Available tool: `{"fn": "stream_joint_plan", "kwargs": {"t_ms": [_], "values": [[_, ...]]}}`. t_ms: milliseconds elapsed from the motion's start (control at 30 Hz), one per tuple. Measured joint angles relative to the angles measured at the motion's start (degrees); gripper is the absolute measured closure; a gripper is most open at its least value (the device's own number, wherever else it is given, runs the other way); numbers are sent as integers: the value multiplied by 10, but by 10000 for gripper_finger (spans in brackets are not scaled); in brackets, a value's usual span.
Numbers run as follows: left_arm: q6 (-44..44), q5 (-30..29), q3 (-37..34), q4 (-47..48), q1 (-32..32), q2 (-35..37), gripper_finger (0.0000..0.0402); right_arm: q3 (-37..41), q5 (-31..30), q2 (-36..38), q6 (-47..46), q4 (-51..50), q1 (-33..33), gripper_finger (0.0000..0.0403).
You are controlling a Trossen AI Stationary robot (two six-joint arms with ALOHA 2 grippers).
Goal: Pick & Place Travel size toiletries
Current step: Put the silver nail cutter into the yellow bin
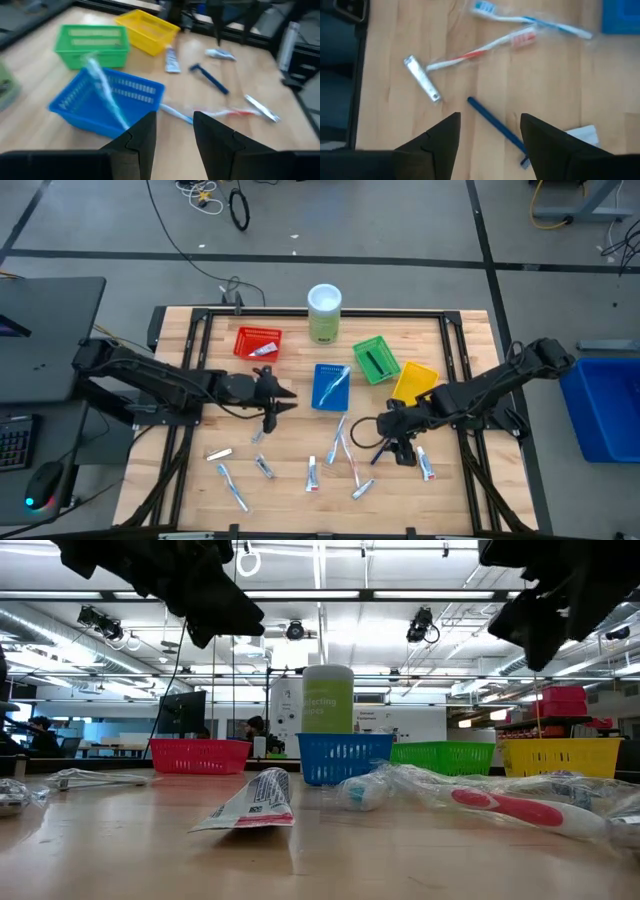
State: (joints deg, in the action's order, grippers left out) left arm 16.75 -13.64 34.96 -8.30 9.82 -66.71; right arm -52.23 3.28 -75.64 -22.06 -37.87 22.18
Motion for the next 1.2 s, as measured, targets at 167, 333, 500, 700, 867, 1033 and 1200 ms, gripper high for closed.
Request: {"fn": "stream_joint_plan", "kwargs": {"t_ms": [167, 333, 500, 700, 867, 1033, 1200], "values": [[13, 36, 0, 0, 28, -10, 262, 0, -1, 0, 0, -7, 27, 200], [40, 39, 0, 2, 52, -9, 262, 0, -6, -6, 0, 22, 38, 194], [34, 4, 0, 2, 60, -9, 262, 0, -32, -36, 18, 107, 53, 178], [30, -49, 0, 2, 60, -9, 262, 0, -32, -101, 52, 229, 85, 179], [30, -50, 0, 2, 59, -9, 262, 0, -12, -160, 36, 298, 105, 194], [30, -50, 0, 2, 59, -9, 262, 0, -11, -215, 36, 329, 124, 206], [30, -50, 0, 2, 59, -9, 262, 0, -13, -251, 37, 336, 131, 211]]}}
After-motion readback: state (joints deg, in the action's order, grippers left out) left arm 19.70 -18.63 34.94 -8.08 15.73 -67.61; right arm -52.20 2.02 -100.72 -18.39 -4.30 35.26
